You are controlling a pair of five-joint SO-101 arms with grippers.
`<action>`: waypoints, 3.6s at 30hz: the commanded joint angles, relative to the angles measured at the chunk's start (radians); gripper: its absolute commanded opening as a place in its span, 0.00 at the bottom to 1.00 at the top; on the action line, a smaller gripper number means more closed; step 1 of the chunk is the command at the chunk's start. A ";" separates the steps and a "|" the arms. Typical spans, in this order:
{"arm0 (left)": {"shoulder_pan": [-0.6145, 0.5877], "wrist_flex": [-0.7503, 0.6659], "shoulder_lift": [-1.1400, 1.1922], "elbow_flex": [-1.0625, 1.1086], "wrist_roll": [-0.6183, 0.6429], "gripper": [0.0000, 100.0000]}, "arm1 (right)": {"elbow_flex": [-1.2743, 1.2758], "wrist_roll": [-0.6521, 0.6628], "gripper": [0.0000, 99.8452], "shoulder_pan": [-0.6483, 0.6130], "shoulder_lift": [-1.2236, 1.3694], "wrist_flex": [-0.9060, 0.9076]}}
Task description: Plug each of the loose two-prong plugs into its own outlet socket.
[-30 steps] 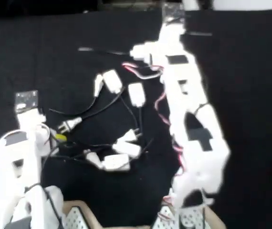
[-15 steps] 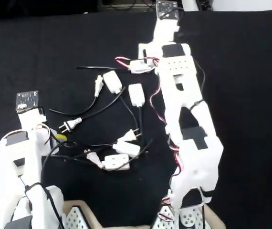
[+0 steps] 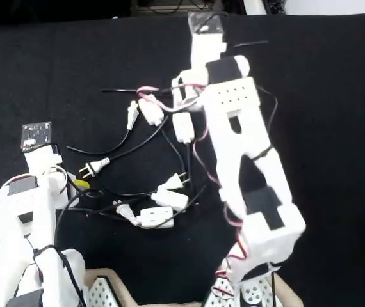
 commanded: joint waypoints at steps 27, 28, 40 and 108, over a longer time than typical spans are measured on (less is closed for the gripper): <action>-0.007 -0.014 -0.014 -0.002 -0.009 0.30 | 1.041 -0.011 0.24 -0.408 -0.470 -0.427; -0.007 -0.012 -0.014 -0.002 -0.009 0.30 | 1.052 -0.011 0.24 -0.410 -0.466 -0.427; -0.007 -0.012 -0.014 -0.002 -0.009 0.30 | 1.181 0.158 0.23 -0.404 -0.440 -0.540; -0.001 -0.018 -0.021 0.013 -0.009 0.30 | 1.061 0.543 0.22 -0.299 -0.650 -0.663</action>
